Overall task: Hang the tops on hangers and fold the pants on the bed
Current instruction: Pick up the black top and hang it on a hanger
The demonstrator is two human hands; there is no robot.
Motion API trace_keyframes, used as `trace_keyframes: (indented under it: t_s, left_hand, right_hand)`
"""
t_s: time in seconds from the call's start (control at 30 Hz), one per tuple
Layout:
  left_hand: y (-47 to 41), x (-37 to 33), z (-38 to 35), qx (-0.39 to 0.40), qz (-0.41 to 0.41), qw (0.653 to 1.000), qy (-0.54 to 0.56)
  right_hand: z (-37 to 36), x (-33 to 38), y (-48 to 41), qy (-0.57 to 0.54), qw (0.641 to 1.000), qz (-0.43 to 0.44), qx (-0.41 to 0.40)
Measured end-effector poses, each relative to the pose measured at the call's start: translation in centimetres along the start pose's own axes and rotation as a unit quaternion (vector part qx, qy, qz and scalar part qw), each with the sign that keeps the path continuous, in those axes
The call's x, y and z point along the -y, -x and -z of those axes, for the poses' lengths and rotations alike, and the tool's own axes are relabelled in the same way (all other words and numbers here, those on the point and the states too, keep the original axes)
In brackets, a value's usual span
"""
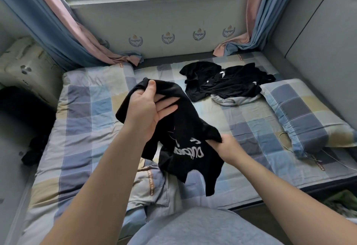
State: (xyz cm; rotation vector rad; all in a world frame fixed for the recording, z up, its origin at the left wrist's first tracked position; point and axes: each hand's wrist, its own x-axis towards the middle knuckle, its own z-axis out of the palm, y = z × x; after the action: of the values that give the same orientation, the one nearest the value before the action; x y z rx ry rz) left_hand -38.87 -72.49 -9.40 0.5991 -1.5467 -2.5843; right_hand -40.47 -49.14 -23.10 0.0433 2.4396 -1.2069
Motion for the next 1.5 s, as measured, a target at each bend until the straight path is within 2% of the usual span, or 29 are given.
trace_keyframes:
  t_s: [0.13, 0.27, 0.4, 0.43, 0.53, 0.67, 0.83, 0.93, 1.03, 1.13, 1.2, 1.3, 1.4, 1.5]
  left_hand:
    - [-0.1, 2.1, 0.7, 0.053, 0.014, 0.986, -0.160]
    - [0.5, 5.7, 1.2, 0.096, 0.035, 0.945, -0.311]
    - [1.2, 9.8, 1.9, 0.238, 0.103, 0.893, -0.368]
    - [1.2, 10.8, 2.1, 0.250, 0.098, 0.876, -0.400]
    - [0.6, 12.9, 3.5, 0.178, 0.052, 0.850, -0.493]
    - [-0.4, 13.0, 5.1, 0.093, 0.001, 0.867, -0.489]
    - [-0.8, 11.1, 4.8, 0.052, -0.056, 0.907, -0.414]
    - [-0.9, 9.6, 4.1, 0.088, -0.073, 0.907, -0.404]
    - [-0.8, 8.0, 3.6, 0.176, -0.087, 0.873, -0.446]
    - [-0.5, 6.2, 3.4, 0.225, -0.095, 0.848, -0.470]
    - [-0.5, 5.0, 3.4, 0.249, -0.082, 0.840, -0.475]
    - [-0.9, 4.2, 3.7, 0.241, -0.096, 0.838, -0.480]
    - [-1.3, 4.1, 4.7, 0.210, -0.097, 0.877, -0.421]
    - [-2.0, 4.9, 6.5, 0.230, -0.019, 0.906, -0.354]
  right_hand:
    - [1.4, 3.2, -0.4, -0.119, 0.993, 0.016, -0.022]
    - [2.6, 6.1, -0.6, -0.240, 0.969, 0.012, -0.050]
    - [2.5, 8.4, -0.2, -0.304, 0.952, 0.010, -0.039]
    - [2.5, 8.8, -0.1, -0.313, 0.949, 0.011, -0.041]
    - [3.2, 9.3, -0.1, -0.362, 0.930, 0.024, -0.059]
    - [4.6, 8.5, -0.4, -0.387, 0.919, 0.018, -0.074]
    - [4.8, 6.1, -0.8, -0.216, 0.974, -0.005, -0.067]
    - [3.5, 4.9, 0.2, -0.122, 0.989, 0.078, 0.019]
    - [1.3, 4.2, 0.7, 0.011, 0.983, 0.168, 0.071]
    - [-0.7, 4.3, 0.9, 0.053, 0.971, 0.202, 0.113]
    - [-1.7, 4.7, 1.0, 0.034, 0.966, 0.217, 0.132]
    - [-2.7, 5.4, 0.7, -0.032, 0.971, 0.210, 0.105]
    - [-2.2, 6.1, 1.0, -0.148, 0.971, 0.170, 0.074]
    - [-0.8, 6.9, 1.4, -0.266, 0.955, 0.114, 0.061]
